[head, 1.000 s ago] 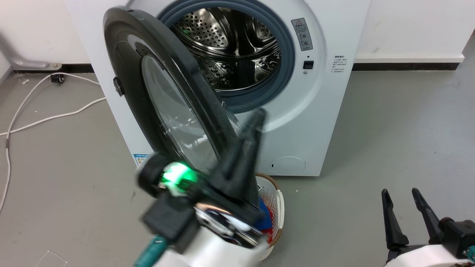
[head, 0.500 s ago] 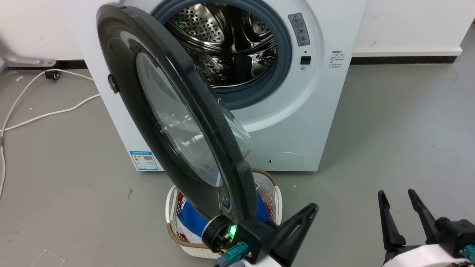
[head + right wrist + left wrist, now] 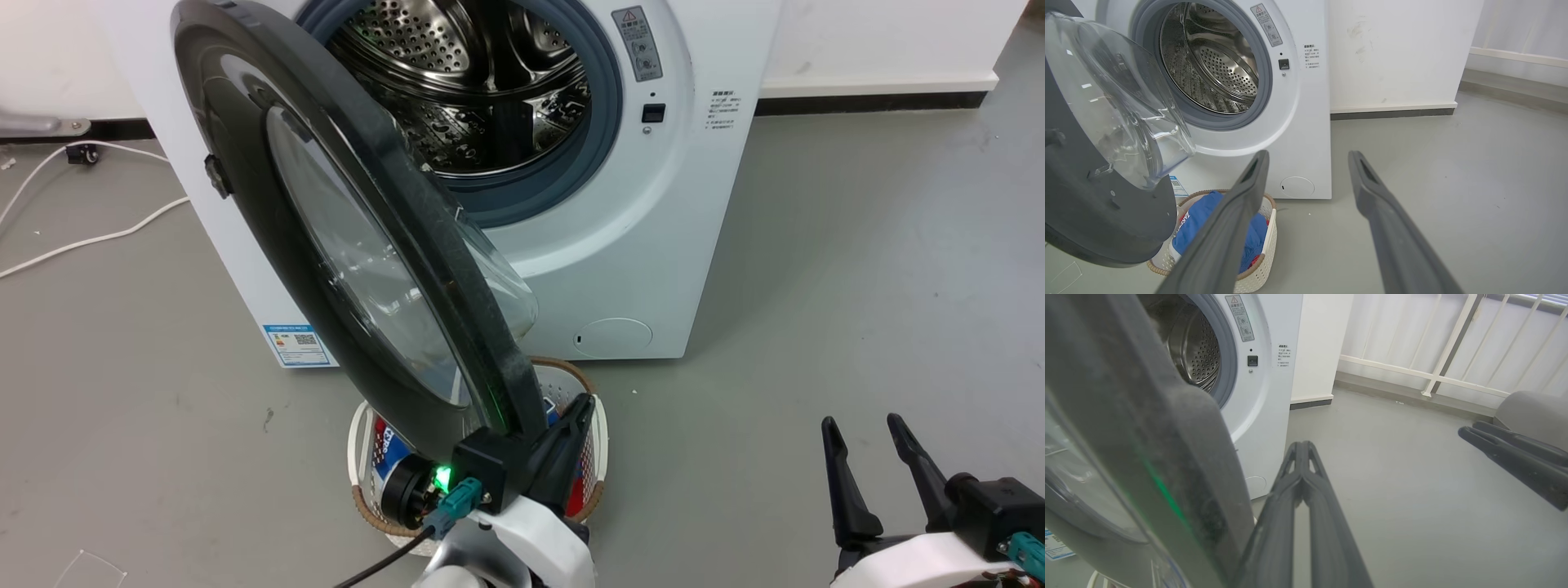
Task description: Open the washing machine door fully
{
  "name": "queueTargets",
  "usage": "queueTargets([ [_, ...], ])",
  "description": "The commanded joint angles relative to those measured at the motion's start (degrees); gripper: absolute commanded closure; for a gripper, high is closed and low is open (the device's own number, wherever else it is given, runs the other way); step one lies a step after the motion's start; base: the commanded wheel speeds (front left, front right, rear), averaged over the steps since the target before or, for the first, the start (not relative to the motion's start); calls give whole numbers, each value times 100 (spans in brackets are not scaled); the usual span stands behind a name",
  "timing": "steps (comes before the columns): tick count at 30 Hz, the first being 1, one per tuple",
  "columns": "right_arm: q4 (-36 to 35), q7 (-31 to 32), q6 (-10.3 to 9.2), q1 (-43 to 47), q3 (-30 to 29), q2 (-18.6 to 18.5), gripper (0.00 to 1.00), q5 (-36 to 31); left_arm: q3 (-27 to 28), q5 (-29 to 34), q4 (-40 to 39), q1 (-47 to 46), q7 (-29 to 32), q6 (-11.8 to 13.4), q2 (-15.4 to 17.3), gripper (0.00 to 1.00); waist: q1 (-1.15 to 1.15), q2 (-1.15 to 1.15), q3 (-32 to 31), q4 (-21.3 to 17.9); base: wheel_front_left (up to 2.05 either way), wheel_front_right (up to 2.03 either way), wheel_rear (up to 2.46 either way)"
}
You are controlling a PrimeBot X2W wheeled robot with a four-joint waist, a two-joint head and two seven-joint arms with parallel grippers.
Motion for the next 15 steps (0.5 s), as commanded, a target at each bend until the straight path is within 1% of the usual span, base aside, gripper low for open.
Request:
queueTargets([
  [1, 6, -16, -1, -101, 11, 14, 0, 22, 40, -37, 86, -107, -90, 30, -9, 100, 0, 0, 28, -22, 0, 0, 0],
  [10, 101, -29, -1, -205, 36, 14, 0, 47, 133, -257, 644, -315, -435, 189, -11, 100, 0, 0, 115, -55, 0, 0, 0],
  [15, 154, -32, -1, -178, -22, 15, 0, 65, 191, -276, 579, -137, -591, 277, 55, 100, 0, 0, 66, 55, 0, 0, 0],
])
